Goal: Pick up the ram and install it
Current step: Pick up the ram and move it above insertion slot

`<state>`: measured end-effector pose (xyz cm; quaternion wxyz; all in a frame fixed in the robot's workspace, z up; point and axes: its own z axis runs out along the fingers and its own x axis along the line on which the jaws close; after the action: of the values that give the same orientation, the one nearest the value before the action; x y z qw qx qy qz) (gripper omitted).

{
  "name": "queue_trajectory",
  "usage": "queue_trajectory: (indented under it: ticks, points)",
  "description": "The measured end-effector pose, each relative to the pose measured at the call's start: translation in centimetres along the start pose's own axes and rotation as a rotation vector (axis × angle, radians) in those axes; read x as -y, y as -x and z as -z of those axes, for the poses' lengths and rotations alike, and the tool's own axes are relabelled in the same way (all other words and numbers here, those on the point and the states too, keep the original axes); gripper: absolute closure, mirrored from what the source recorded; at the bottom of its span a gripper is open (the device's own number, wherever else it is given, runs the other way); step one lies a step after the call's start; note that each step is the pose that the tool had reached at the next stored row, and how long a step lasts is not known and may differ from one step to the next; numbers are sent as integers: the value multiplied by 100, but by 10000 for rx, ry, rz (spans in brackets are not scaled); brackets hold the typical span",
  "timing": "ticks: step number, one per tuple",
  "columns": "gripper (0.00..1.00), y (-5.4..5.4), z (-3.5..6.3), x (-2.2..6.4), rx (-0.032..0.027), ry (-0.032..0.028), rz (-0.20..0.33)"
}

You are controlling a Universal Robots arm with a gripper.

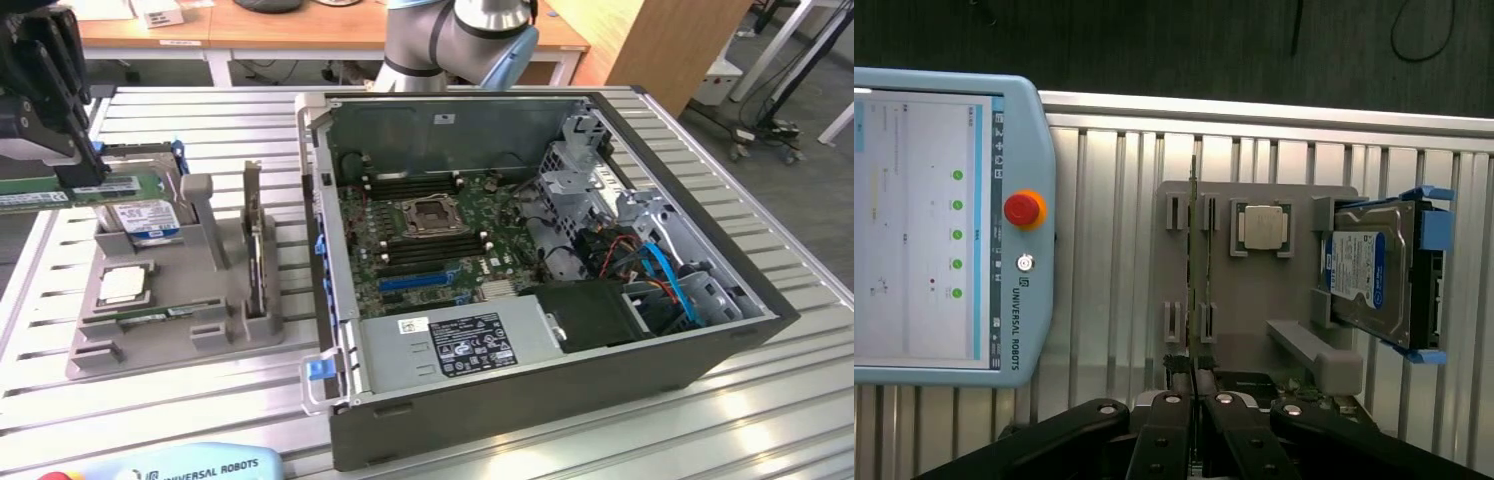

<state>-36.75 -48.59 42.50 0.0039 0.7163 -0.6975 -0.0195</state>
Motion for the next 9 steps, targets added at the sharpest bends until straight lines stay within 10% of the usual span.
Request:
queue_trajectory:
  ticks: [9]
  points:
    - [89, -1, 3, 56, -1, 1, 0]
